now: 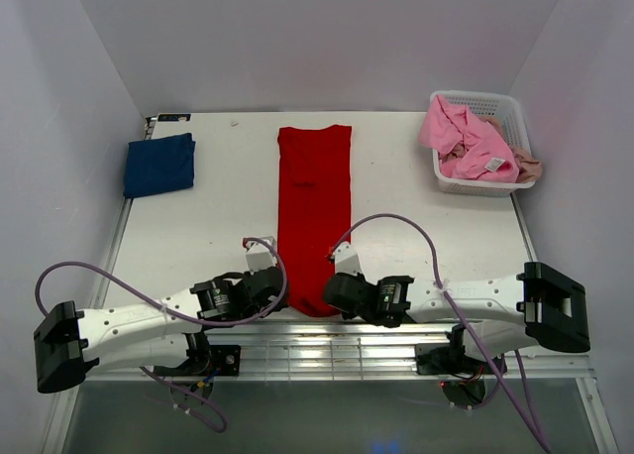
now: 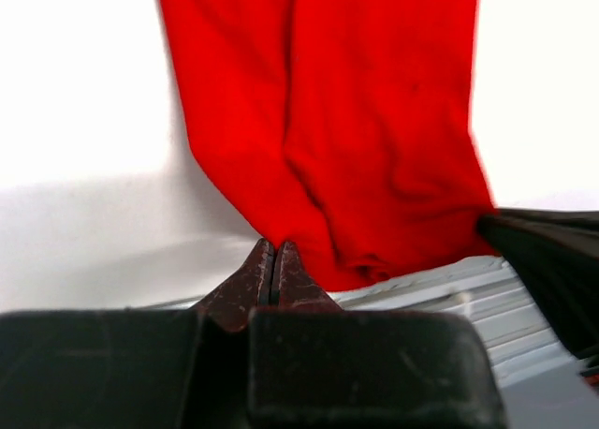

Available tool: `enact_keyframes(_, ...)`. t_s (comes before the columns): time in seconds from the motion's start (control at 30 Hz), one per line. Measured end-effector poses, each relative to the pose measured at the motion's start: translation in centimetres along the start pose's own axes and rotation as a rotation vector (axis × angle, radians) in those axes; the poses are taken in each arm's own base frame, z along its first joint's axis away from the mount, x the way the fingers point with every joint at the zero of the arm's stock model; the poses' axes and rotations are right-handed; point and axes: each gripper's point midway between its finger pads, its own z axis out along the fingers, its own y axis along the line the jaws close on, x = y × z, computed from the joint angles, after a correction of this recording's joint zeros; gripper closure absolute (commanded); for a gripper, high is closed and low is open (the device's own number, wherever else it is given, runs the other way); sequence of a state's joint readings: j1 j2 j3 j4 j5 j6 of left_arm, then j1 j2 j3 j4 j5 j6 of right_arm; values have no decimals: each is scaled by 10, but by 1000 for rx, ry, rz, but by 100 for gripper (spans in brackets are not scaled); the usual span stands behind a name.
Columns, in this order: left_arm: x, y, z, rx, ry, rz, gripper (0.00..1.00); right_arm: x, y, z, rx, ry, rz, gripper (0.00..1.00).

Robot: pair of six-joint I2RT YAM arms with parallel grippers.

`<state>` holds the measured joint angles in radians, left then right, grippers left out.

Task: Fold and stack the t-shirts
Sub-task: Fold the folded rectangular tshirt in 1/3 of the way

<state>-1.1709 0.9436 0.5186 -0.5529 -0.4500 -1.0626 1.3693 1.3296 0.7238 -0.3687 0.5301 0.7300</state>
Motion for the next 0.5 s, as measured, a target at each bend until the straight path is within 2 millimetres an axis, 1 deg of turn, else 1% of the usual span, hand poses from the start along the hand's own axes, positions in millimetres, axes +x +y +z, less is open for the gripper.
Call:
enact_keyframes(0.1, -20, -12, -4, 18, -68, -8, 100, -16, -2, -3, 27, -36, 7, 92)
enact_keyframes(0.23, -34, -22, 2, -3, -116, 17, 100, -39, -5, -4, 58, -80, 9, 92)
enact_keyframes(0.33, -39, -22, 11, -33, -146, 45, 100, -55, -11, 0, 94, -106, 11, 92)
enact_keyframes(0.5, -54, -20, 19, -67, -217, 63, 100, -73, -35, 12, 175, -119, -1, 92)
